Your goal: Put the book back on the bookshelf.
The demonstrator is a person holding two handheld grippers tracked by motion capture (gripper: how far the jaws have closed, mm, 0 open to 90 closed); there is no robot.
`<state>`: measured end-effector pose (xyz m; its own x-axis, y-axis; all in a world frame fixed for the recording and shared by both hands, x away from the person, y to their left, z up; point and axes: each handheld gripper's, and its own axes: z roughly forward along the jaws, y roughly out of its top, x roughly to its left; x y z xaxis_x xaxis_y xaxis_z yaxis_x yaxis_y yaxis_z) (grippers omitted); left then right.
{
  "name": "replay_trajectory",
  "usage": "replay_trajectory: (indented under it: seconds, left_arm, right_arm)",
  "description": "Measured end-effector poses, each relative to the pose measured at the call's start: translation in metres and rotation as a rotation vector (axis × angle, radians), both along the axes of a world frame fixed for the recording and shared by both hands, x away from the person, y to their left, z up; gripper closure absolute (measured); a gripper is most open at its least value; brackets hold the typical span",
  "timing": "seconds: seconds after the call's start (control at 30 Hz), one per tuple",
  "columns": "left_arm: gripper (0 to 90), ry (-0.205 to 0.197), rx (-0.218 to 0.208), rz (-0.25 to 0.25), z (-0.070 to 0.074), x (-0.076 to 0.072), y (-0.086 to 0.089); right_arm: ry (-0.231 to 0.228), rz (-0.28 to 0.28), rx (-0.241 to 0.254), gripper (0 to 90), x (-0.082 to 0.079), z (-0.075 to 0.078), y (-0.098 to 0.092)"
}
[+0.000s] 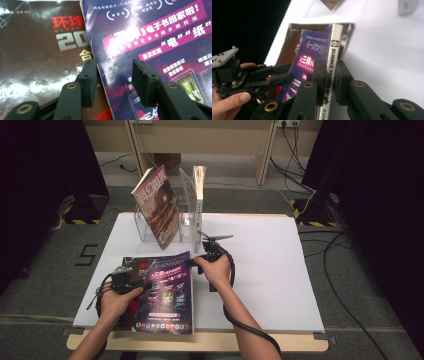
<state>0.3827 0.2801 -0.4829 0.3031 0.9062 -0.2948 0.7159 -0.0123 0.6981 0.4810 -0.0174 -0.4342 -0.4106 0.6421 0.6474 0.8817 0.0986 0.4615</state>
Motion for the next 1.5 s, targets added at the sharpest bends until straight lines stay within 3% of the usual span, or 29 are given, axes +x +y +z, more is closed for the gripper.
replay_trajectory:
  seconds: [0.23,0.3,0.4,0.43,0.57,0.77,0.87,0.9,1.0,1.03,1.1,1.23,1.43,1.5]
  left_arm:
    - [49.6,-0.038,-0.021,0.009,0.011,-0.001,-0.001]
    - [48.2,-0.054,-0.046,0.002,0.018,-0.001,-0.004]
    - [46.2,-0.06,-0.057,-0.002,0.022,-0.001,-0.006]
    - [45.6,-0.069,-0.062,-0.013,0.025,0.0,-0.009]
    - [43.7,-0.074,-0.099,-0.026,0.031,0.002,-0.018]
    - [41.1,-0.091,-0.096,-0.052,0.04,0.004,-0.029]
    - [40.8,-0.102,-0.1,-0.061,0.044,0.005,-0.033]
    - [40.8,-0.117,-0.1,-0.073,0.049,0.005,-0.037]
    - [40.8,-0.126,-0.102,-0.088,0.054,0.006,-0.042]
    - [40.7,-0.136,-0.104,-0.105,0.06,0.008,-0.048]
    - [40.5,-0.143,-0.105,-0.113,0.063,0.008,-0.052]
    - [38.4,-0.184,-0.133,-0.139,0.085,0.014,-0.07]
    - [37.0,-0.207,-0.12,-0.155,0.098,0.021,-0.083]
    - [39.3,-0.209,-0.14,-0.17,0.103,0.022,-0.088]
  right_arm:
    - [-0.066,-0.015,-0.02,82.8,-0.001,0.015,-0.002]
    - [-0.127,-0.047,-0.023,83.2,-0.003,0.025,-0.007]
    - [-0.15,-0.059,-0.033,83.2,-0.004,0.03,-0.009]
    - [-0.184,-0.073,-0.044,83.2,-0.006,0.036,-0.011]
    - [-0.238,-0.092,-0.066,83.2,-0.008,0.045,-0.012]
    - [-0.311,-0.13,-0.082,83.2,-0.012,0.054,-0.012]
    - [-0.321,-0.146,-0.081,83.2,-0.013,0.057,-0.011]
    - [-0.351,-0.159,-0.09,83.3,-0.015,0.061,-0.01]
    - [-0.378,-0.176,-0.094,83.3,-0.016,0.066,-0.008]
    - [-0.41,-0.191,-0.095,83.2,-0.018,0.072,-0.006]
    - [-0.415,-0.196,-0.093,83.3,-0.018,0.074,-0.005]
    - [-0.465,-0.221,-0.086,83.2,-0.019,0.089,0.003]
    - [-0.504,-0.223,-0.091,83.2,-0.018,0.101,0.011]
    - [-0.517,-0.225,-0.086,83.2,-0.018,0.105,0.015]
